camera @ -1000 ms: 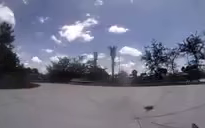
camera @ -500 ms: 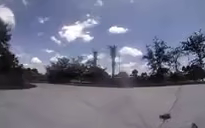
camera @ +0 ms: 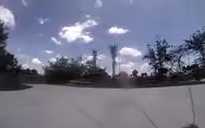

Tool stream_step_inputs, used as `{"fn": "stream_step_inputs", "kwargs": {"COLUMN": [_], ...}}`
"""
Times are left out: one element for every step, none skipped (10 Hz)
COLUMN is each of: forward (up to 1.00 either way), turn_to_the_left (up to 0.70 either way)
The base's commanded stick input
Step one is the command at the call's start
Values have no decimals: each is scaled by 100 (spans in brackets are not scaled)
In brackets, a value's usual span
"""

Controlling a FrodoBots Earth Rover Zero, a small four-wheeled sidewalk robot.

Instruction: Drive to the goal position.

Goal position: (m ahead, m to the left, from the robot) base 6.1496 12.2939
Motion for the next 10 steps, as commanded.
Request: {"fn": "stream_step_inputs", "kwargs": {"forward": [85,85,85,85,85,85,85,85,85,85], "turn_to_the_left": [0,0,0,0,0,21,34,34,34,34]}}
